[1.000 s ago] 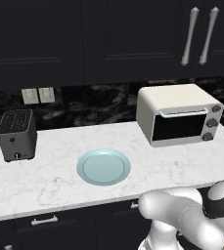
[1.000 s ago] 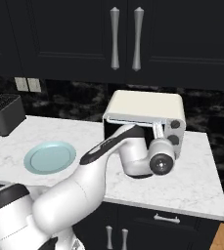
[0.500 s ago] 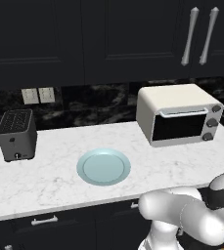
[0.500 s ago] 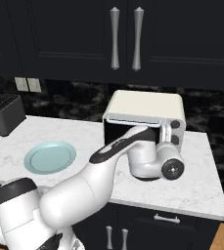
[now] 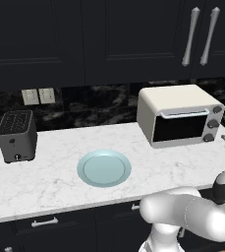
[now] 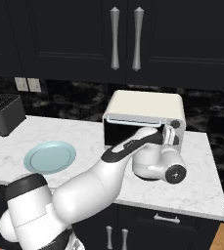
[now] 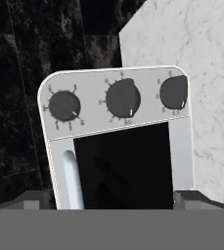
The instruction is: Pick up the kebab skewer and baguette bread, and place them inside the toaster oven. Close the toaster oven door and start by setting the timer.
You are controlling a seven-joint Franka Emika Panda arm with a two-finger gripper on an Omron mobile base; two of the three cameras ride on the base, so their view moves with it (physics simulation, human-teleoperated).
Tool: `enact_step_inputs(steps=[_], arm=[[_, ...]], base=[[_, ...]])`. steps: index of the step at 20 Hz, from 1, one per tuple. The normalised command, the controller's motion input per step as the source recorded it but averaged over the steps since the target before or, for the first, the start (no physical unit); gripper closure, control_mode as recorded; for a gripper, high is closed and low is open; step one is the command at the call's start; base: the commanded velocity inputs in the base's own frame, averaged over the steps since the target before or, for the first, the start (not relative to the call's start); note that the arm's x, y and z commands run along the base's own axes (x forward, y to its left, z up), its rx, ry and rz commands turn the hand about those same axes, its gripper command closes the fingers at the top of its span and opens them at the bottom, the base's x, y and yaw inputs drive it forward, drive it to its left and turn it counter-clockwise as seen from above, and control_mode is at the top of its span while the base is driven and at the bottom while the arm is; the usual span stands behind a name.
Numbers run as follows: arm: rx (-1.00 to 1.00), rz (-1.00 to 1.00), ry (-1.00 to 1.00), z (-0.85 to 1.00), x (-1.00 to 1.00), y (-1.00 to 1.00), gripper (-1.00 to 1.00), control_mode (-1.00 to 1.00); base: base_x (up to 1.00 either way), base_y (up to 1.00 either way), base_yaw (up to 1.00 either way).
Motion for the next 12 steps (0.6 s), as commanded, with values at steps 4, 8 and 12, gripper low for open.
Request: enact_step_inputs(steps=[4, 8, 12], arm=[[0.13, 0.0, -0.08, 0.0, 0.06, -0.04, -1.0, -1.0], [0.11, 0.0, -0.08, -0.08, 0.0, -0.03, -1.0, -1.0], [0.04, 0.0, -0.05, -0.14, 0.11, 0.0, -1.0, -1.0]], base=[[0.0, 0.0, 0.0], [0.0, 0.0, 0.0], [0.0, 0.0, 0.0]])
